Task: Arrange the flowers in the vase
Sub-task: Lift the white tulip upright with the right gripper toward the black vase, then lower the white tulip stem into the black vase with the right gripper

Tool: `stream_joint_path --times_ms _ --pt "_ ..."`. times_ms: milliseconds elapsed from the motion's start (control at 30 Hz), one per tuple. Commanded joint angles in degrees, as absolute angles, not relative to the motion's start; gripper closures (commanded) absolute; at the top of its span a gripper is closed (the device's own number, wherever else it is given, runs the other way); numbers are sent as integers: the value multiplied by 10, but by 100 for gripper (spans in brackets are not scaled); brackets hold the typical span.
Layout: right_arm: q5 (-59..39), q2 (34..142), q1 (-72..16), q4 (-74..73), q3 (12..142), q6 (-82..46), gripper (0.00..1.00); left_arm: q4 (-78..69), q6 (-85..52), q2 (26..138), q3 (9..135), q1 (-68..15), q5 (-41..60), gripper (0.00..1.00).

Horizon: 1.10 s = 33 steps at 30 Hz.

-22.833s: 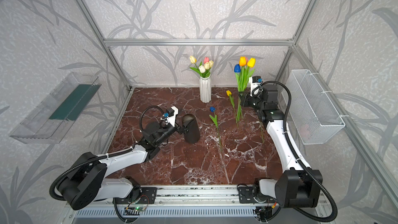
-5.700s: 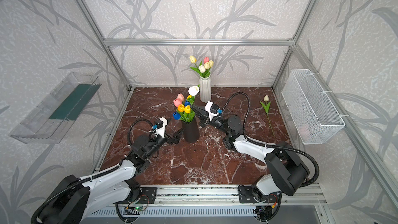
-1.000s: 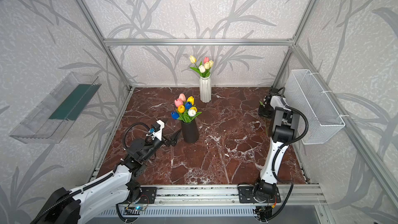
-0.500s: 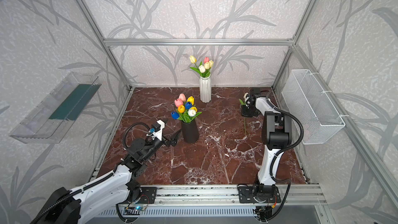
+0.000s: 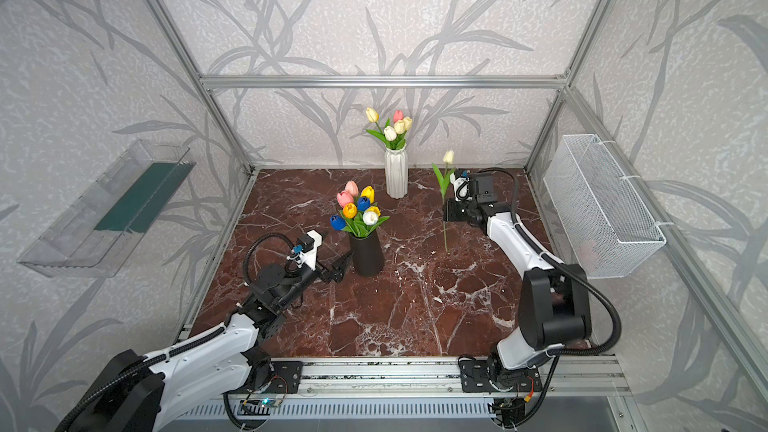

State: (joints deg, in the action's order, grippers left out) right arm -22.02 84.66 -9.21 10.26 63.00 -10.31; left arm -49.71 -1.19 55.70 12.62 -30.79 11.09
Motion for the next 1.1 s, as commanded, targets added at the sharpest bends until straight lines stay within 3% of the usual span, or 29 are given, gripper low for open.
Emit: stream_joint_path --times_ms 0,67,200,467,767,933,1067 --pt "-304 753 -116 -180 529 -163 100 -528 -21 558 145 -305 115 2" --pt "-346 713 -126 -353 460 -215 100 -537 -25 561 144 -306 111 2" --pt "-385 687 -170 -514 416 -229 100 -537 -25 572 152 -306 114 2" --pt "-346 711 -282 -789 358 -254 100 -549 -29 591 166 -305 118 3" --pt "-334 711 -408 -743 376 -102 100 -547 -28 592 164 -305 100 10" --pt "-247 736 -474 -713 376 26 100 -562 -30 587 150 -305 64 12" --pt "-188 777 -481 -750 383 42 100 -558 -29 579 142 -306 58 12"
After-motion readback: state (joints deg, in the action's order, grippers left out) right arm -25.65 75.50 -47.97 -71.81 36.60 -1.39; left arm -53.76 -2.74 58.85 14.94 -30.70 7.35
